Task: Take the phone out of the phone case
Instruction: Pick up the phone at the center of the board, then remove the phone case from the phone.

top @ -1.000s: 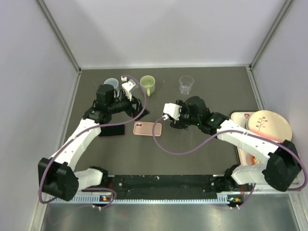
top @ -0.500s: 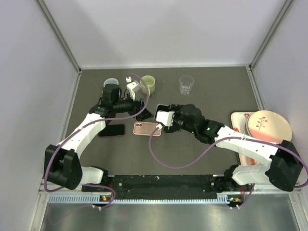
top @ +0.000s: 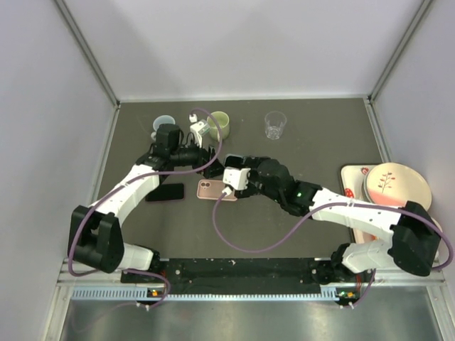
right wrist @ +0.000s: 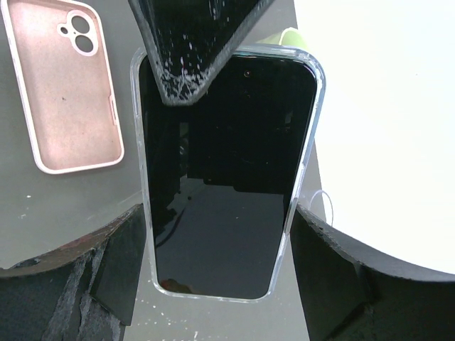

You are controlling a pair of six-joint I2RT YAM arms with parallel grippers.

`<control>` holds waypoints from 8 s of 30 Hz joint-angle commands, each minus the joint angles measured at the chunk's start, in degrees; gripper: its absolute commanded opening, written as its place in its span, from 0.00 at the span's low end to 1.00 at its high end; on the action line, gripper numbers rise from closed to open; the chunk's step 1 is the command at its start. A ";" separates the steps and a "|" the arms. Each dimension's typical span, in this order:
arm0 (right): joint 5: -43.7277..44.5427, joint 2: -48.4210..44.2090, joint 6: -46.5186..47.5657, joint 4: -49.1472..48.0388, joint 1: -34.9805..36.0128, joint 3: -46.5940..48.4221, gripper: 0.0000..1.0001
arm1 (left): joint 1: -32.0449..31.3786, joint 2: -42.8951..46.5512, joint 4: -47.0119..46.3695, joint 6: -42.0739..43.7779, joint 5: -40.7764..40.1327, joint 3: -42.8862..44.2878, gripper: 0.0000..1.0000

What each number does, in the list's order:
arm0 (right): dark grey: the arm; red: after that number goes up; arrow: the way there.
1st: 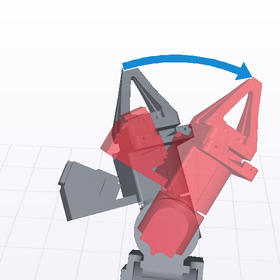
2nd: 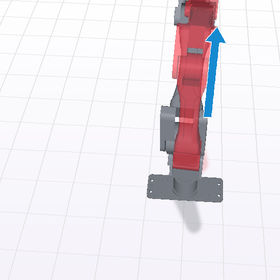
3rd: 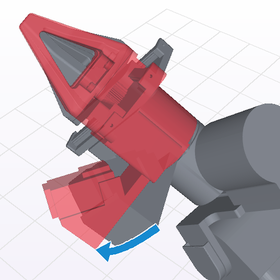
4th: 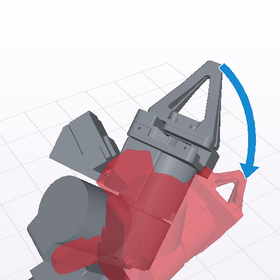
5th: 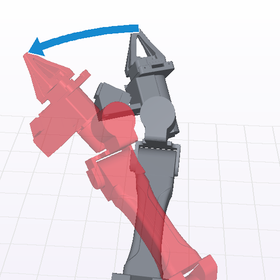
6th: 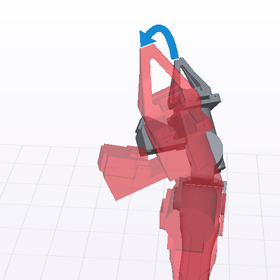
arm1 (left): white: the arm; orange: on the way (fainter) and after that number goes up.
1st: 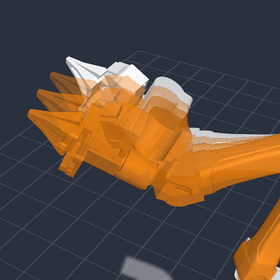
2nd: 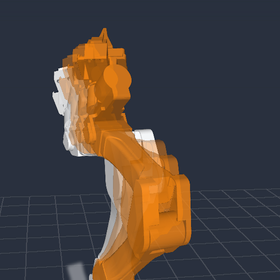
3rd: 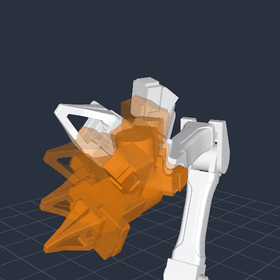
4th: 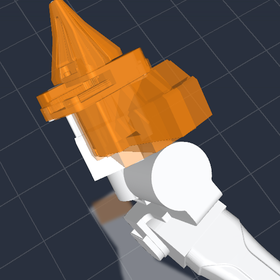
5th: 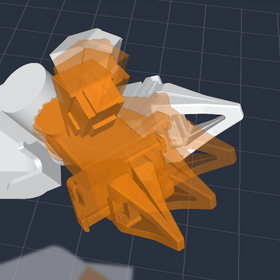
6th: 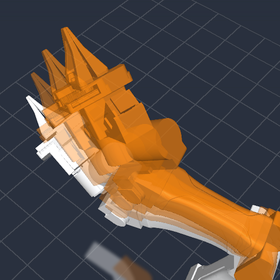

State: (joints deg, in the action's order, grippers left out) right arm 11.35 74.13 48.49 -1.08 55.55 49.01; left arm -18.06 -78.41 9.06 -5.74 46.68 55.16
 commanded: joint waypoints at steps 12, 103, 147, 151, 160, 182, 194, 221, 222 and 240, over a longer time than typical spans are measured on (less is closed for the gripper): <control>4.73 3.74 0.11 -10.78 3.42 1.17 0.00 | -1.89 -0.60 -3.87 -1.21 3.68 1.27 0.81; 5.52 -3.11 -5.24 -13.16 3.08 -0.06 0.99 | 0.30 8.44 -6.68 2.58 1.92 -1.89 0.00; -37.81 -13.13 -36.01 15.67 -25.14 20.07 0.99 | 6.82 20.50 -10.27 14.18 10.09 -1.80 0.00; -38.95 -11.99 -37.14 15.32 -26.01 20.68 0.99 | 6.90 20.67 -9.32 16.80 11.95 -1.81 0.00; -40.71 -10.32 -47.16 10.05 -27.07 18.49 0.99 | 6.55 19.53 -11.17 9.09 13.27 3.45 0.00; -40.62 -16.56 -59.83 -9.20 -28.92 5.39 0.93 | 3.83 12.23 -40.70 -15.89 17.66 -8.92 0.00; -41.15 -16.74 -56.84 -9.55 -29.01 4.07 0.91 | 3.65 7.41 -29.70 -5.06 26.68 -4.44 0.00; -56.00 -13.92 -57.02 -12.98 -29.01 1.17 0.50 | 1.45 14.51 -39.48 -7.10 21.44 -12.44 0.00; -56.26 -13.92 -56.75 -13.24 -29.01 1.08 0.50 | 1.45 14.78 -39.21 -6.92 21.44 -12.44 0.00; -58.63 -14.36 -56.14 -12.45 -29.01 1.08 0.30 | 1.37 15.75 -36.13 -3.23 21.44 -12.79 0.00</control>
State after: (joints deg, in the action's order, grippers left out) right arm -44.27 60.66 -8.56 -11.40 26.94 49.87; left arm -16.60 -64.62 -24.60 -10.28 68.01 41.93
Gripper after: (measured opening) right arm 0.310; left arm 0.205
